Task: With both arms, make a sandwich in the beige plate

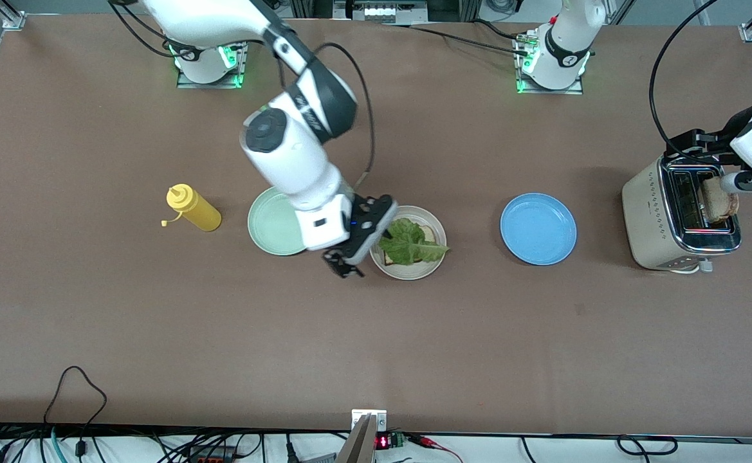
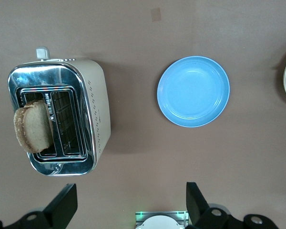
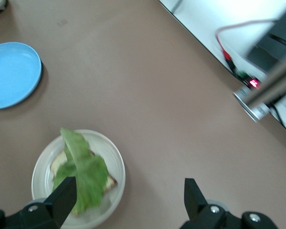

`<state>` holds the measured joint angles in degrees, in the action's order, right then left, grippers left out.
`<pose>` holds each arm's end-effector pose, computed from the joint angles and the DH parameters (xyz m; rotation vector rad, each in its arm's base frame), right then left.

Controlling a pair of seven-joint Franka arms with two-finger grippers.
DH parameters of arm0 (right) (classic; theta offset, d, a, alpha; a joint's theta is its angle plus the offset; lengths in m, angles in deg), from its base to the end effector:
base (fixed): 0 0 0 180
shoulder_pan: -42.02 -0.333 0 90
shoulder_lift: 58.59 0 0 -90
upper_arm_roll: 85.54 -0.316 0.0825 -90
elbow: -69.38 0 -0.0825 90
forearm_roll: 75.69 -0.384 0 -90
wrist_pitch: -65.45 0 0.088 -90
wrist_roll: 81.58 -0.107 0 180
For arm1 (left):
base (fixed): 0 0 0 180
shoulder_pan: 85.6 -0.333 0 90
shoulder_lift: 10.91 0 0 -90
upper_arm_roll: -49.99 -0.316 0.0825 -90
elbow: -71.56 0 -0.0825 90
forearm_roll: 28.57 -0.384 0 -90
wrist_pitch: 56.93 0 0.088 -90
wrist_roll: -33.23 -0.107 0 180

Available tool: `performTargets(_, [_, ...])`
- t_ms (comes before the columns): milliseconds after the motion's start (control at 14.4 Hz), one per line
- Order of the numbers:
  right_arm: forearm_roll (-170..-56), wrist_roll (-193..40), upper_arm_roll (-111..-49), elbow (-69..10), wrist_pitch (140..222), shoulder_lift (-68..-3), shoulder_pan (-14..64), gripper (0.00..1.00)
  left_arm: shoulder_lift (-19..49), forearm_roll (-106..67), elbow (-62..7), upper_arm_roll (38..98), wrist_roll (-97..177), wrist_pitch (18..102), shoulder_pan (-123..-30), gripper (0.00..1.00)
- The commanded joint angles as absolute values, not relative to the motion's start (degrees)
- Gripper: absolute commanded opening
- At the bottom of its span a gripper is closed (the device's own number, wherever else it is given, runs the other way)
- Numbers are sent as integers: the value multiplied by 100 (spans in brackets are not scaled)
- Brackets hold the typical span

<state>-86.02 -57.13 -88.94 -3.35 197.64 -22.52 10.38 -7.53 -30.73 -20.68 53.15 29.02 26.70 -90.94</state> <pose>0.6321 0.4328 0.4319 -2.5611 -1.2785 -0.5652 0.5545 0.0263 0.5653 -3.1010 0.0549 0.3281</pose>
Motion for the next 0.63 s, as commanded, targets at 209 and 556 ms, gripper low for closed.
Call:
performTargets(209, [-8448, -5838, -9055, -515, 18316, -2966, 2179, 100, -739, -2998, -1950, 5386, 2918, 2560, -9087, 100])
performTargets(556, [-8195, -6661, -9055, -550, 17041, -3476, 2918, 100, -722, -3006, -1958, 5342, 2866, 2499, -9148, 100])
